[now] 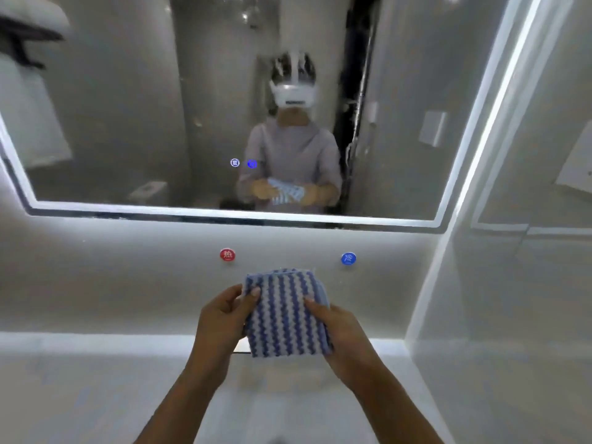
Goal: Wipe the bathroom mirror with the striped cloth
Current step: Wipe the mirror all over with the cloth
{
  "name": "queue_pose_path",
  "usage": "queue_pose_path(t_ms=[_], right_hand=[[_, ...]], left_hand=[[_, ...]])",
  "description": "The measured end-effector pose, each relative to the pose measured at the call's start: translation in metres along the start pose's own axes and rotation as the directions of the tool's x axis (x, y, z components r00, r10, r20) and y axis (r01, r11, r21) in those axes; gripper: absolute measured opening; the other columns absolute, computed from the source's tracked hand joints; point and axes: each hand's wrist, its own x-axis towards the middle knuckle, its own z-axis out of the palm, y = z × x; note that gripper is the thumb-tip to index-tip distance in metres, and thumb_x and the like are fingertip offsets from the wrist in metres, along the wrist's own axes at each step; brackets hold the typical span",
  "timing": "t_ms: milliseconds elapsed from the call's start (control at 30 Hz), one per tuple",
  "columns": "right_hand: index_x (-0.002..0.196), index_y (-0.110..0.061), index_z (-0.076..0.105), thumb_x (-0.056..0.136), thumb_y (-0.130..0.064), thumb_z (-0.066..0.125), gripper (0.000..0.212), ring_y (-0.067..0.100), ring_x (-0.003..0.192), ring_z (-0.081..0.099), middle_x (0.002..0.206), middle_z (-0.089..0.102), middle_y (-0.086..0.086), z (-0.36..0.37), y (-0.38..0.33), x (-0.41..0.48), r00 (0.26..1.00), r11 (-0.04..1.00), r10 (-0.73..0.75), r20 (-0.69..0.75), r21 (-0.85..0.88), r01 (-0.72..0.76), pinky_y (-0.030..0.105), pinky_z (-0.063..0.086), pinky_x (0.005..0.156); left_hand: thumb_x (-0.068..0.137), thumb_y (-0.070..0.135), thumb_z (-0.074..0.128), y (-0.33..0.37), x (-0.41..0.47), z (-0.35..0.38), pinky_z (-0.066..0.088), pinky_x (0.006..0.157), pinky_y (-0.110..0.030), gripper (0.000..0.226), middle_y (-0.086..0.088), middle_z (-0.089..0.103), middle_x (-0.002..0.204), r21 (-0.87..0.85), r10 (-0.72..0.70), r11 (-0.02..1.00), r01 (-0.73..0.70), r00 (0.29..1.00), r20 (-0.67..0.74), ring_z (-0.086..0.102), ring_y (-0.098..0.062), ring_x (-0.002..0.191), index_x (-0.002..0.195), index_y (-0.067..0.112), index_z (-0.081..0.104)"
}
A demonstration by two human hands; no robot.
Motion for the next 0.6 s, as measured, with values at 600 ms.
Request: queue_pose_path(t_ms=[600], right_hand=[[0.124,0.005,0.054,0.084,-0.016,0.059,0.045,0.040,0.109,0.062,0.118,0.064,0.024,0.313,0.070,-0.036,0.975,0.941,0.115,0.190,0.293,-0.169,0.047,0.053,0.089]], left_hand=[[0.077,0.022,0.071,0.075,-0.021,-0.303,0.059,0.074,-0.038,0.021,-0.002,0.076,0.090,0.007,-0.009,1.000,0.010,1.000,-0.021,0.072,-0.022,0.081,0.097,0.016,0.069]])
